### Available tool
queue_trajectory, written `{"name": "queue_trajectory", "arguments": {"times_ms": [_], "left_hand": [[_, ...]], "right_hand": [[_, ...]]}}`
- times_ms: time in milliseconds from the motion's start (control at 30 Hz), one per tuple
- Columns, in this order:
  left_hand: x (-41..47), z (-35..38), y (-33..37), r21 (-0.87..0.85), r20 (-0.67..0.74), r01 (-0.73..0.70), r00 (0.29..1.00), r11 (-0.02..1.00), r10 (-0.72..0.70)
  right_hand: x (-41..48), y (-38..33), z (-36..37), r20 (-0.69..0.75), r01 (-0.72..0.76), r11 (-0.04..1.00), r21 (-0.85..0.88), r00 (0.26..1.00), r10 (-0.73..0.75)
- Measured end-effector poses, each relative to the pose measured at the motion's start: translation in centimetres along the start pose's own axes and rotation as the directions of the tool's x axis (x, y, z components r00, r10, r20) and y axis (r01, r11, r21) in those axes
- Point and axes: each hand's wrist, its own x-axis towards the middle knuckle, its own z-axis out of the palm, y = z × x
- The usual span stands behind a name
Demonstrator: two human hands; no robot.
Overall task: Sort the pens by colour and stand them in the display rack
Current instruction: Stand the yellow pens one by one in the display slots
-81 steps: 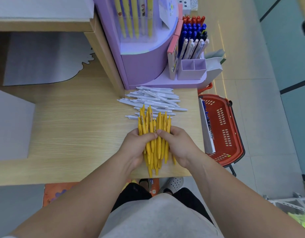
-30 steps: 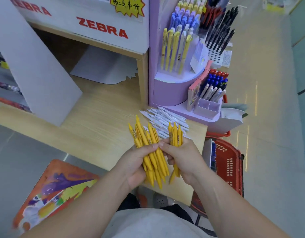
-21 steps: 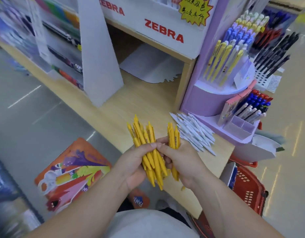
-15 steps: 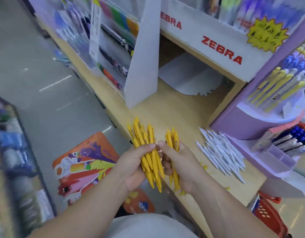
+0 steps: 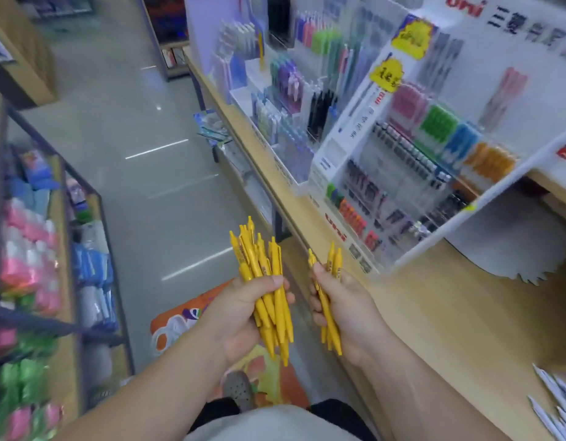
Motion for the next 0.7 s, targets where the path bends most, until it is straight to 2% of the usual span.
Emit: {"name": "queue_trajectory", "arguments": {"times_ms": [233,533,700], "left_hand": [[4.8,-7.1,11.2,-0.064,-0.050,-0.062,0.997,0.996,0.059],[16.8,-13.5,25.4,-0.147,-0.190,-0.144,0.975,0.979,0.114],[23.7,-15.0,34.8,-0.164,-0.281,-0.186,0.950,0.969,0.135]], "right_hand": [[9.0,-3.7,10.6,0.007,0.128,0.972,-0.197,0.992,-0.130],[27.7,-10.0,20.6,0.041,0.202,0.956,-0.214,0.979,-0.198],[39.1,-15.9,25.1,0.053,0.231,0.927,-0.296,0.973,-0.225]]}}
